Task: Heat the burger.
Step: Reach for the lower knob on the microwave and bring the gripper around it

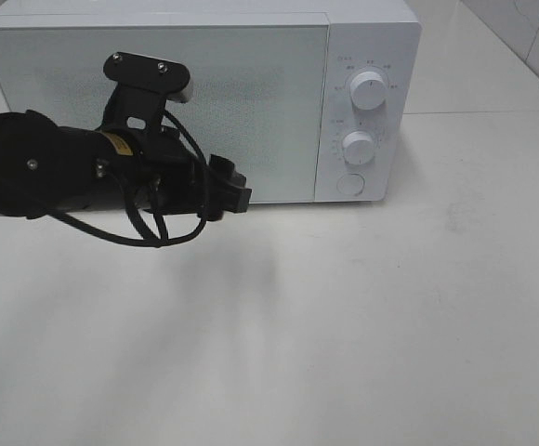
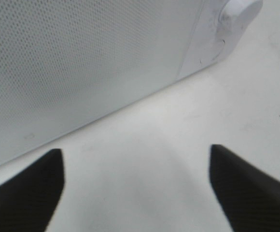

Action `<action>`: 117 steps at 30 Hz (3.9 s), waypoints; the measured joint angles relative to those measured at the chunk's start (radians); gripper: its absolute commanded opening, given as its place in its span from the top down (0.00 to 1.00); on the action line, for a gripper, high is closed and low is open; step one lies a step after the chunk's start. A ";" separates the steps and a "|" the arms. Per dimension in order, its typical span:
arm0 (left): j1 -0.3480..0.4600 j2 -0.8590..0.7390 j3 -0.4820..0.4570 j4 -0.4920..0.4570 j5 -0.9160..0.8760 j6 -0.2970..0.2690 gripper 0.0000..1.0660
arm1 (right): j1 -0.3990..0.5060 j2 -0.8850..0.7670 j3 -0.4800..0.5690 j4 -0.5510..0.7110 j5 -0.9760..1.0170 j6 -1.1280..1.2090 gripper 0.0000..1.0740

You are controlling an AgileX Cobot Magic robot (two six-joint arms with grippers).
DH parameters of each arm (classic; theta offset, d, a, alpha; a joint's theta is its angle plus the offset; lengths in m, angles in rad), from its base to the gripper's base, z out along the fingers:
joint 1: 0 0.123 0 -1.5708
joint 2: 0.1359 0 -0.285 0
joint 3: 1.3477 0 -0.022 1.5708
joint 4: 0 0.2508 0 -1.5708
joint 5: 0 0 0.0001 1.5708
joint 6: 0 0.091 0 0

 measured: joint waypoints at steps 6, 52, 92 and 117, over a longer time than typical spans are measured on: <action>0.001 -0.056 0.005 0.001 0.204 0.000 0.06 | 0.000 0.000 0.000 0.000 0.000 0.000 0.31; 0.809 -0.605 0.006 0.176 1.272 -0.106 0.06 | 0.000 0.000 0.000 0.000 0.000 0.000 0.31; 0.809 -1.372 0.350 0.254 1.243 -0.159 0.06 | 0.000 0.000 0.000 0.000 0.000 0.000 0.31; 0.809 -1.749 0.351 0.257 1.239 -0.159 0.06 | 0.000 0.000 0.000 0.000 0.000 0.000 0.31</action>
